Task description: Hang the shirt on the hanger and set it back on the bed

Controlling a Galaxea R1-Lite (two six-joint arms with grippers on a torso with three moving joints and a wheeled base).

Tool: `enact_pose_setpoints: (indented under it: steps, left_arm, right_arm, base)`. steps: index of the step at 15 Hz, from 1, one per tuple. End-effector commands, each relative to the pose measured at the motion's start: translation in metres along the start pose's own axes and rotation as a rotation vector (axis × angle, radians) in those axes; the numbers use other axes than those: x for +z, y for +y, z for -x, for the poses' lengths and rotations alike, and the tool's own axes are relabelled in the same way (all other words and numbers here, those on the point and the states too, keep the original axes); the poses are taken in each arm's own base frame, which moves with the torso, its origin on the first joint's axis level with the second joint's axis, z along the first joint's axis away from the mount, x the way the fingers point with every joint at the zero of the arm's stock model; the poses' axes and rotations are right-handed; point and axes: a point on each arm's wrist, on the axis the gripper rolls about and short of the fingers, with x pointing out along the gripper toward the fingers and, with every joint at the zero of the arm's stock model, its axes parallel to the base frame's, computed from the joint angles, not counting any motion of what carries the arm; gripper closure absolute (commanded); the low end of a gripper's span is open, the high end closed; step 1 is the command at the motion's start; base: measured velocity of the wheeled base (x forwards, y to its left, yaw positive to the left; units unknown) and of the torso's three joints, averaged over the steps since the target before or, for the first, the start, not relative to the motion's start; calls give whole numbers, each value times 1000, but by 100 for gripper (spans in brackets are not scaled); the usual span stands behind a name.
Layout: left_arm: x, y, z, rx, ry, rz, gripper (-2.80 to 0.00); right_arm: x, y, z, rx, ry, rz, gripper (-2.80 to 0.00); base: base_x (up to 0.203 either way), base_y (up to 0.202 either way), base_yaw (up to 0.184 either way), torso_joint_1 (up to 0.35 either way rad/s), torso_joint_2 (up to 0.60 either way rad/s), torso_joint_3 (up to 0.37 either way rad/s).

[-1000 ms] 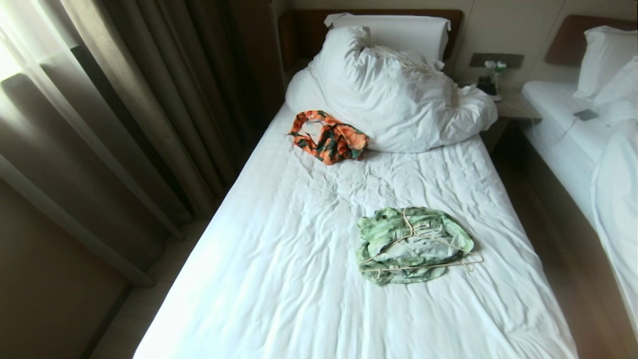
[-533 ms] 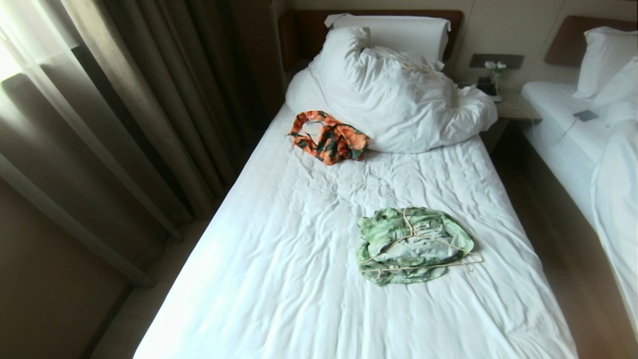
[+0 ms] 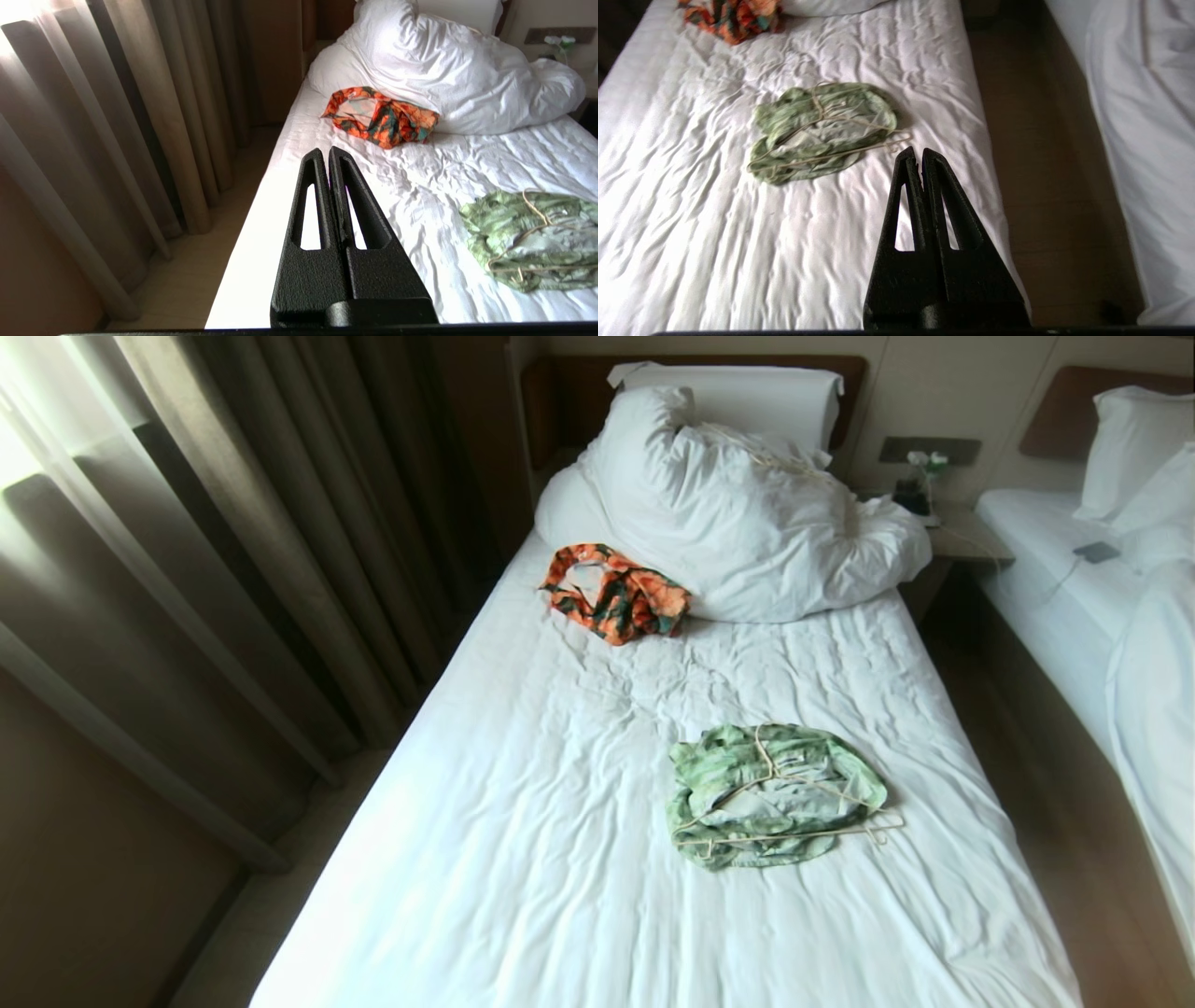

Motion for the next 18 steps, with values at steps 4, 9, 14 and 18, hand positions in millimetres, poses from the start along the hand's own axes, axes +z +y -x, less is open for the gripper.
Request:
enact_pose_setpoints:
  steps: [4, 9, 14, 18]
  left_arm:
    - [-39, -2, 15, -33, 128, 1, 0]
    - [-58, -4, 19, -69, 320, -3, 0]
    - [-58, -4, 19, -72, 322, 1, 0]
    - [-57, -4, 19, -68, 321, 8, 0]
  right_arm:
    - [-58, 1, -17, 197, 58, 10, 0]
    - [-117, 2, -48, 237, 25, 83, 0]
    - [-129, 0, -56, 167, -36, 173, 0]
    - [-128, 0, -56, 168, -36, 110, 0]
  base:
    - [0, 0, 0, 0, 0, 0]
    - [0, 0, 0, 0, 0, 0]
    - [0, 0, 0, 0, 0, 0]
    - [0, 0, 0, 0, 0, 0]
